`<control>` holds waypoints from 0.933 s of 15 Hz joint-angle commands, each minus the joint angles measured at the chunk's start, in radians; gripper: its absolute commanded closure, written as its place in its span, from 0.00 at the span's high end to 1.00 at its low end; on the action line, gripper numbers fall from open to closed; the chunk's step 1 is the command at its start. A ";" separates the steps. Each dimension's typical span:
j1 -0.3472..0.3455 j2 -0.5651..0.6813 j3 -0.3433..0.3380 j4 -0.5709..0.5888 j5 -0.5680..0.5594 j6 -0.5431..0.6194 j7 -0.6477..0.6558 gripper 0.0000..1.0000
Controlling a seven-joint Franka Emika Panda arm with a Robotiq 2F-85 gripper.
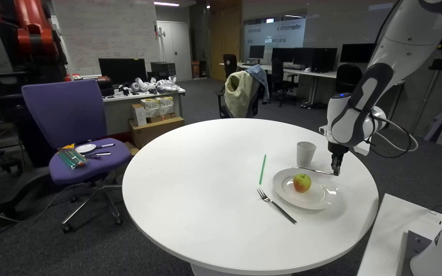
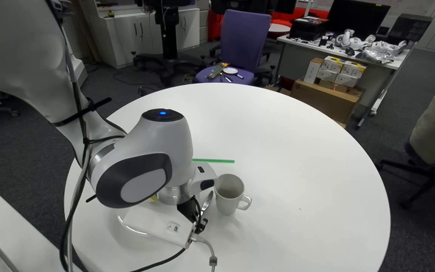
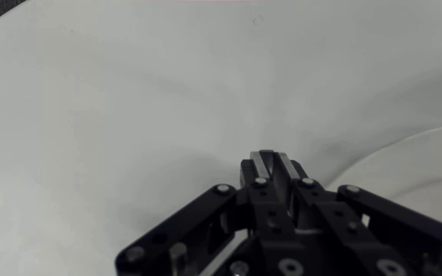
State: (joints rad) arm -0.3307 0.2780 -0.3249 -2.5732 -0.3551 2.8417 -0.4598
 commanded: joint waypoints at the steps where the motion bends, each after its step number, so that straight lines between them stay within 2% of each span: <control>1: -0.028 0.043 0.025 0.036 0.027 0.020 -0.019 0.03; 12: -0.045 0.074 0.060 0.061 0.035 0.026 -0.039 0.03; 13: -0.045 0.073 0.062 0.062 0.035 0.026 -0.040 0.17; 14: -0.046 0.071 0.064 0.061 0.034 0.025 -0.042 0.37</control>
State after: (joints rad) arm -0.3451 0.3570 -0.2838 -2.5134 -0.3364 2.8417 -0.4600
